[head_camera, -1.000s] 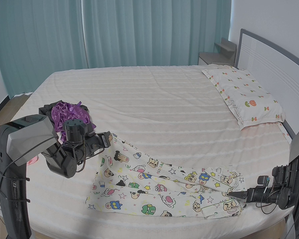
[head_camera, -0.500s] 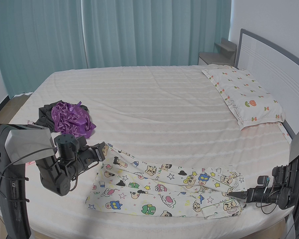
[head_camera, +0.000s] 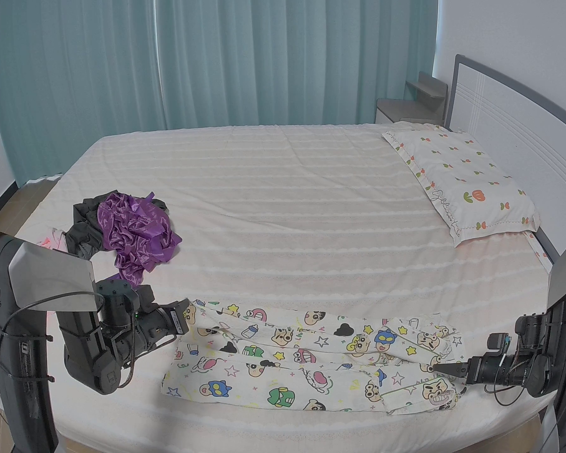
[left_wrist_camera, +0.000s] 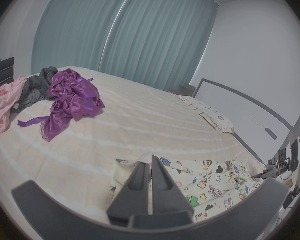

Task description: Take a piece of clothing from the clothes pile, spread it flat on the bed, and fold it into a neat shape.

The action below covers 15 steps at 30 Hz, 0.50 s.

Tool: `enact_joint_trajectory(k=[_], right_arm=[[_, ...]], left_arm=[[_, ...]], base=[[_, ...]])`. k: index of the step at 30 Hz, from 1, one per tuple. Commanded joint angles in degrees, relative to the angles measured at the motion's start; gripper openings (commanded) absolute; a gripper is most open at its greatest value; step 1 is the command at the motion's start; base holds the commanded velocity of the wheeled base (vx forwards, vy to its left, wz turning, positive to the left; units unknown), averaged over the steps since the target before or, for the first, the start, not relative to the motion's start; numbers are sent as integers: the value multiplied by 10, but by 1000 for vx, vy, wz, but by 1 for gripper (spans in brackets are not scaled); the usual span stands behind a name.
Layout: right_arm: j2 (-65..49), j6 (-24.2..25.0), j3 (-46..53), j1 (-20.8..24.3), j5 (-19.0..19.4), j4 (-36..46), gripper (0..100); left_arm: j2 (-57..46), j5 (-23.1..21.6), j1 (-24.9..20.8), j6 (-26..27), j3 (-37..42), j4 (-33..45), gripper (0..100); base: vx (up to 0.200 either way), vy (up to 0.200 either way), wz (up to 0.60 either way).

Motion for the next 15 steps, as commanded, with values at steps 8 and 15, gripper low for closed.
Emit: enact_joint_trajectory(k=[8,15], right_arm=[[0,0,10,0,0,-6,100],[-1,0,10,-1,0,-5,100]], left_arm=[[2,-9,24,40,54,-10,0],[10,-38,24,74,79,-10,0]], base=[[0,0,0],[0,0,0]])
